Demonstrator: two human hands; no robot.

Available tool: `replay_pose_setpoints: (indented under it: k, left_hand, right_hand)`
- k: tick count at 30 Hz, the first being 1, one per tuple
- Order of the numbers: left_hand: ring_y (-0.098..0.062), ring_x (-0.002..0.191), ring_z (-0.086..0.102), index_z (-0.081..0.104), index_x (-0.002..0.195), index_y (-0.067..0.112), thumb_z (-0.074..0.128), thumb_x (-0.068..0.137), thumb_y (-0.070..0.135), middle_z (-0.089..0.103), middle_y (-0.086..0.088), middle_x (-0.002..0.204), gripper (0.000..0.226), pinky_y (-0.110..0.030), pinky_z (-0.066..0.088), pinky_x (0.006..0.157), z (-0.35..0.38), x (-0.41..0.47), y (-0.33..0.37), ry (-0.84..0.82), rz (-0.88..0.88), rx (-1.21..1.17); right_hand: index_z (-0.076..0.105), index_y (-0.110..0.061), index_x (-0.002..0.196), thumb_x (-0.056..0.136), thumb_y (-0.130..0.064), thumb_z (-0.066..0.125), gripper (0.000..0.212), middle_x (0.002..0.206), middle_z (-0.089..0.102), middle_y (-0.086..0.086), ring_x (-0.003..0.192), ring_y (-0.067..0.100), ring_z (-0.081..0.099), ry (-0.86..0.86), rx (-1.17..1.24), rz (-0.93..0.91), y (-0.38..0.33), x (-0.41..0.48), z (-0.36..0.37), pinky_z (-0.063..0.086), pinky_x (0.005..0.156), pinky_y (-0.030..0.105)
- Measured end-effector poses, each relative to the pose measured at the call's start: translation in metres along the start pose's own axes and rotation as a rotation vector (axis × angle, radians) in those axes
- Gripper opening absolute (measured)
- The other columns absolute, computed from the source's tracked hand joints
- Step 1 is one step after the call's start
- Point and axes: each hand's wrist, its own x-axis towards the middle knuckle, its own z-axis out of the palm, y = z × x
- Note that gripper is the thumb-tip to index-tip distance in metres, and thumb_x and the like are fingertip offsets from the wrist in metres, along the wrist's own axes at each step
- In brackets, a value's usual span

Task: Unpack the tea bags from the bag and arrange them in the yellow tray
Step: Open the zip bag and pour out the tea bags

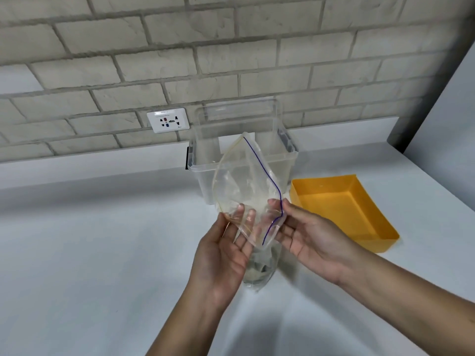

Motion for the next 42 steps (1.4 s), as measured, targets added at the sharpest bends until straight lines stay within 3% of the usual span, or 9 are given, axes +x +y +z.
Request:
replay_pose_setpoints:
  k: [10, 16, 20, 23, 26, 29, 32, 36, 42]
  left_hand:
    - [-0.013, 0.056, 0.052, 0.054, 0.066, 0.009, 0.045, 0.079, 0.002, 0.052, 0.0, 0.059, 0.018, -0.022, 0.052, 0.054, -0.022, 0.037, 0.029, -0.034, -0.02, -0.115]
    - [-0.009, 0.041, 0.034, 0.053, 0.079, 0.017, 0.038, 0.103, 0.044, 0.034, 0.006, 0.053, 0.038, -0.02, 0.038, 0.039, -0.03, 0.036, 0.028, 0.0, 0.003, 0.088]
    - [-0.01, 0.047, 0.03, 0.065, 0.113, 0.018, 0.042, 0.081, 0.074, 0.032, 0.007, 0.057, 0.068, -0.021, 0.035, 0.043, -0.023, 0.024, 0.023, 0.11, 0.179, 0.635]
    - [-0.009, 0.047, 0.03, 0.075, 0.098, 0.024, 0.047, 0.083, 0.067, 0.03, 0.008, 0.054, 0.054, -0.017, 0.032, 0.045, -0.02, 0.017, 0.017, 0.111, 0.263, 0.961]
    - [-0.013, 0.052, 0.04, 0.076, 0.071, 0.026, 0.049, 0.078, 0.069, 0.041, 0.004, 0.053, 0.052, -0.021, 0.037, 0.056, -0.025, 0.014, 0.012, 0.109, 0.217, 1.06]
    - [-0.022, 0.077, 0.066, 0.07, 0.072, 0.02, 0.046, 0.08, 0.071, 0.071, -0.003, 0.076, 0.056, -0.03, 0.05, 0.074, -0.033, 0.015, 0.012, 0.041, 0.052, 0.842]
    - [-0.023, 0.084, 0.073, 0.062, 0.111, 0.006, 0.045, 0.091, 0.063, 0.075, -0.008, 0.091, 0.062, -0.036, 0.061, 0.077, -0.042, 0.023, 0.012, 0.012, -0.049, 0.579]
    - [-0.01, 0.061, 0.066, 0.066, 0.071, 0.014, 0.044, 0.095, 0.056, 0.065, 0.002, 0.069, 0.053, -0.023, 0.057, 0.062, -0.047, 0.031, 0.018, 0.091, -0.154, 0.263]
    - [-0.013, 0.041, 0.055, 0.055, 0.064, 0.012, 0.04, 0.106, 0.042, 0.05, 0.003, 0.051, 0.054, -0.027, 0.053, 0.041, -0.064, 0.038, 0.038, 0.116, -0.219, -0.064]
  right_hand:
    - [0.053, -0.002, 0.081, 0.093, -0.001, 0.041, 0.016, 0.053, 0.059, 0.01, 0.039, 0.018, 0.058, 0.074, 0.523, 0.159, 0.024, 0.011, 0.001, 0.055, 0.046, 0.029]
    - [0.063, -0.021, 0.108, 0.09, -0.061, 0.047, 0.046, 0.056, 0.03, -0.002, 0.041, 0.011, 0.03, 0.174, 0.234, -0.039, 0.022, 0.02, -0.015, 0.041, 0.045, 0.023]
    - [0.065, -0.033, 0.12, 0.08, -0.055, 0.062, 0.046, 0.063, 0.036, -0.009, 0.049, 0.008, 0.033, 0.107, -0.248, -0.305, 0.015, 0.011, -0.013, 0.038, 0.052, 0.025]
    - [0.068, -0.029, 0.117, 0.085, -0.048, 0.058, 0.039, 0.064, 0.058, -0.022, 0.064, -0.001, 0.055, 0.134, -0.425, -0.389, 0.022, 0.011, -0.012, 0.047, 0.061, 0.027]
    - [0.073, -0.016, 0.101, 0.09, -0.052, 0.054, 0.043, 0.085, 0.07, 0.015, 0.084, 0.03, 0.068, 0.147, -0.471, -0.366, 0.027, 0.01, -0.012, 0.056, 0.083, 0.047]
    - [0.072, -0.018, 0.074, 0.089, -0.048, 0.055, 0.038, 0.08, 0.067, 0.012, 0.078, 0.024, 0.064, 0.094, -0.393, -0.264, 0.023, 0.008, -0.015, 0.055, 0.073, 0.034]
    - [0.062, -0.016, 0.065, 0.091, -0.039, 0.055, 0.035, 0.077, 0.066, 0.008, 0.075, 0.019, 0.064, -0.039, -0.242, -0.128, 0.02, 0.008, -0.02, 0.054, 0.074, 0.03]
    - [0.054, -0.016, 0.063, 0.088, -0.033, 0.062, 0.031, 0.066, 0.055, -0.001, 0.062, 0.012, 0.059, -0.109, 0.102, 0.113, 0.019, 0.016, -0.035, 0.056, 0.063, 0.025]
    - [0.063, -0.019, 0.114, 0.077, -0.028, 0.078, 0.041, 0.106, 0.058, 0.006, 0.091, 0.013, 0.057, -0.026, 0.301, 0.217, 0.025, 0.035, -0.069, 0.054, 0.078, 0.028]
